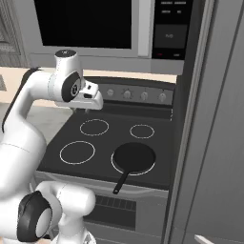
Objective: Put the lemon wedge and potato in the pan. Then turn on the front right burner and set the heat to medium.
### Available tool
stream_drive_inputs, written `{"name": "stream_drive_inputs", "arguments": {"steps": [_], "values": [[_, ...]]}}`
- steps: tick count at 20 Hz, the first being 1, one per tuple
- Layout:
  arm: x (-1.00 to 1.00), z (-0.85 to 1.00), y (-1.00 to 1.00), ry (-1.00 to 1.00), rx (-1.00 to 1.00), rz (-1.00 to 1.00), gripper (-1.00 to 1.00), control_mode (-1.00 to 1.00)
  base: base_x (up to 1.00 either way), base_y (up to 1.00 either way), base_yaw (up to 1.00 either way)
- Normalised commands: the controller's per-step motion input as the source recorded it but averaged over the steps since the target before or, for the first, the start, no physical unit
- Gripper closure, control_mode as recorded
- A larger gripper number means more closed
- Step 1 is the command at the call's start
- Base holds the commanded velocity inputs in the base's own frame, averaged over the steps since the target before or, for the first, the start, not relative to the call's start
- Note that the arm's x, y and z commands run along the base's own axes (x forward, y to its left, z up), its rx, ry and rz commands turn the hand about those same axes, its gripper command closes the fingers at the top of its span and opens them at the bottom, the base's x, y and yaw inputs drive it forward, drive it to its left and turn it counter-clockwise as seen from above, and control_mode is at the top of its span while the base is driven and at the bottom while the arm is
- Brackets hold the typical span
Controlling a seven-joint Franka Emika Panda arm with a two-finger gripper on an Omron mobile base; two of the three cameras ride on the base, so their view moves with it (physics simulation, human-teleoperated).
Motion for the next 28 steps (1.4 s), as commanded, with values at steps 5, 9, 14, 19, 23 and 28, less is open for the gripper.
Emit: {"name": "stream_drive_inputs", "arguments": {"steps": [5, 9, 14, 19, 23, 28], "values": [[0.00, -0.05, 0.32, 0.00, 0.00, -0.07, -1.00, -1.00, 0.00, 0.00, 0.00], [0.00, -0.15, 0.47, 0.00, 0.01, -0.10, -1.00, -1.00, 0.00, 0.00, 0.00], [0.00, -0.06, 0.46, 0.00, 0.00, -0.05, -1.00, -1.00, 0.00, 0.00, 0.00], [0.00, -0.11, 0.58, 0.00, 0.00, -0.04, -1.00, -1.00, 0.00, 0.00, 0.00], [0.00, -0.19, 0.62, 0.00, 0.00, -0.02, -1.00, -1.00, 0.00, 0.00, 0.00], [0.01, -0.11, 0.68, 0.00, 0.00, -0.02, -1.00, -1.00, 0.00, 0.00, 0.00]]}}
